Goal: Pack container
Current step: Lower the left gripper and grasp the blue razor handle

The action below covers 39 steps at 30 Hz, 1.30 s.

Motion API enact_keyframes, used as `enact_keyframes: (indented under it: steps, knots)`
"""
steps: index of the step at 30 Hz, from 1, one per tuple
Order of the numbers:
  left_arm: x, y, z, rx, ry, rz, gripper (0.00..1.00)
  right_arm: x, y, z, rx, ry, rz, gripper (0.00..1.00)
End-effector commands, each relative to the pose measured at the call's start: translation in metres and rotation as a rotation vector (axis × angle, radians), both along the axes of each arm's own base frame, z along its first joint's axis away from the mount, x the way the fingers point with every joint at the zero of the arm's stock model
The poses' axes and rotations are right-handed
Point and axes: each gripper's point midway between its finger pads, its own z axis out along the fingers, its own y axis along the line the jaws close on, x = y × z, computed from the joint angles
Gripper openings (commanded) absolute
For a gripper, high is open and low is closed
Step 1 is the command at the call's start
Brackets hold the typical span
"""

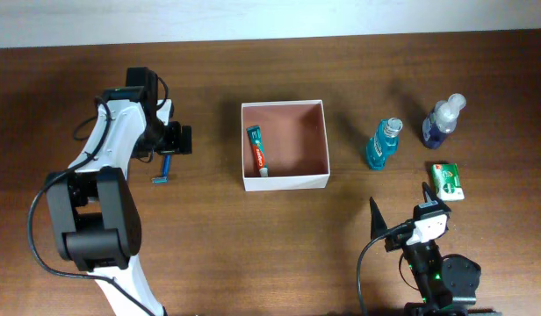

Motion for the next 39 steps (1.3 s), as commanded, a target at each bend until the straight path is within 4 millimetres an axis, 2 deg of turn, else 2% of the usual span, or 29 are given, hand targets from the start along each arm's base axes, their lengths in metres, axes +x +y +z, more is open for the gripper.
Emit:
enact_keyframes:
  steps: [1,5,8,12,21,39]
  knots:
    - [-0.001,0.002,0.0,-0.007,0.0,-0.018,0.99,0.0,0.0,-0.003,0.004,0.002,-0.005,0.98]
    - [-0.001,0.006,-0.004,0.004,0.005,-0.058,0.99,0.0,0.0,-0.003,0.004,0.002,-0.005,0.98]
    - [-0.005,0.007,-0.017,0.002,0.043,-0.062,0.99,0.0,0.0,-0.003,0.004,0.002,-0.005,0.98]
    - [-0.01,0.005,-0.026,-0.011,0.074,-0.062,0.99,0.0,0.0,-0.003,0.004,0.002,-0.005,0.98]
    - [-0.012,0.011,-0.031,0.018,0.095,-0.06,0.98,0.0,0.0,-0.003,0.004,0.002,-0.005,0.98]
    - [-0.014,0.008,-0.033,-0.001,0.104,-0.06,0.98,0.0,0.0,-0.003,0.004,0.002,-0.005,0.98]
